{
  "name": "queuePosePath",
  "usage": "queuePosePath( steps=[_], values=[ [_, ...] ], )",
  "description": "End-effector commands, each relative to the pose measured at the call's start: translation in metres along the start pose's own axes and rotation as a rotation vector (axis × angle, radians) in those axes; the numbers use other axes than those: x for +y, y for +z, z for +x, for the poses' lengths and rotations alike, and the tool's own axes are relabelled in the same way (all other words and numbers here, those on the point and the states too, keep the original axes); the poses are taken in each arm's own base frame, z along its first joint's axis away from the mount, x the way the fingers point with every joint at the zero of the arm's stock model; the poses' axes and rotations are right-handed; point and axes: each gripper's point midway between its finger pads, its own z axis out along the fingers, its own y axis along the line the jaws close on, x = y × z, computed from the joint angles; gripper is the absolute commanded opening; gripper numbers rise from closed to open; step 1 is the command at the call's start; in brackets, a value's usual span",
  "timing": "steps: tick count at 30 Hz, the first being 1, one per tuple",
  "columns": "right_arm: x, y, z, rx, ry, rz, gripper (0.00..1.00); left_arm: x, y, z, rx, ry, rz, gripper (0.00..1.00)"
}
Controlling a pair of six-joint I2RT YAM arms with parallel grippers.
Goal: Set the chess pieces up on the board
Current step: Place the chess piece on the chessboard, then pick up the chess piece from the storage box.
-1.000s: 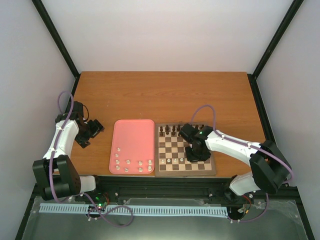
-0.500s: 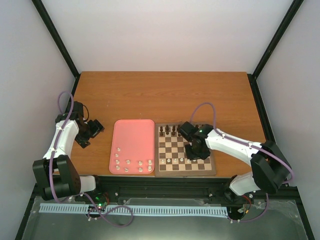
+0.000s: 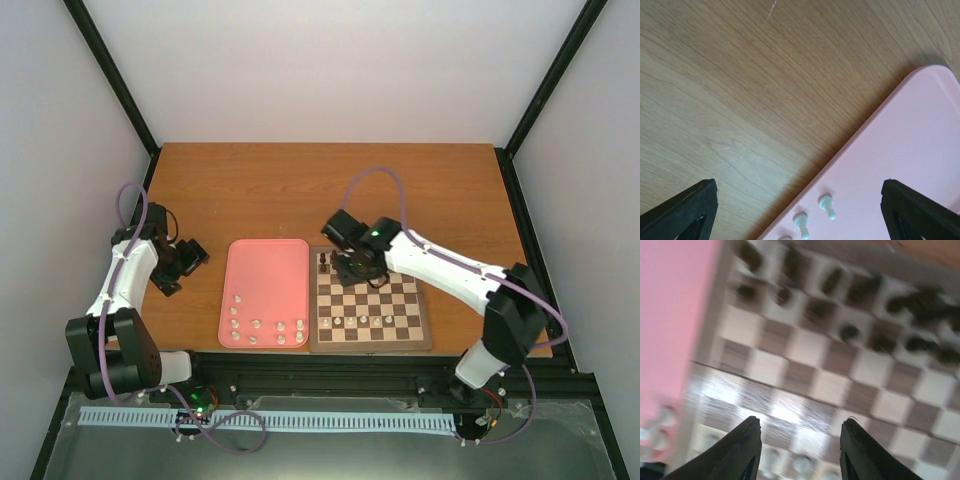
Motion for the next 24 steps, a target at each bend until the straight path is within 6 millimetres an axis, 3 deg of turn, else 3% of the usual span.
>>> queuePosePath(
  steps=[1,8,14,19,24],
  values=[
    [0.064,-0.009,-0.039,-0.089,-0.150,-0.104,0.45,-0.005,-0.001,-0.007,-0.009,-0.010,0.018,1.00],
    [0.187,0.007,-0.075,-0.111,-0.338,-0.372,0.47,-0.006,-0.003,-0.009,-0.013,-0.010,0.013,1.00],
    [0.259,0.032,-0.083,-0.088,-0.452,-0.485,0.49,-0.005,-0.002,-0.007,-0.011,-0.011,0.010,1.00],
    [0.291,0.055,-0.076,-0.043,-0.507,-0.524,0.50,-0.005,-0.002,-0.007,-0.012,-0.013,0.016,1.00],
    [0.303,0.069,-0.060,0.014,-0.532,-0.545,0.50,-0.005,-0.002,-0.007,-0.012,-0.013,0.019,1.00]
  ],
)
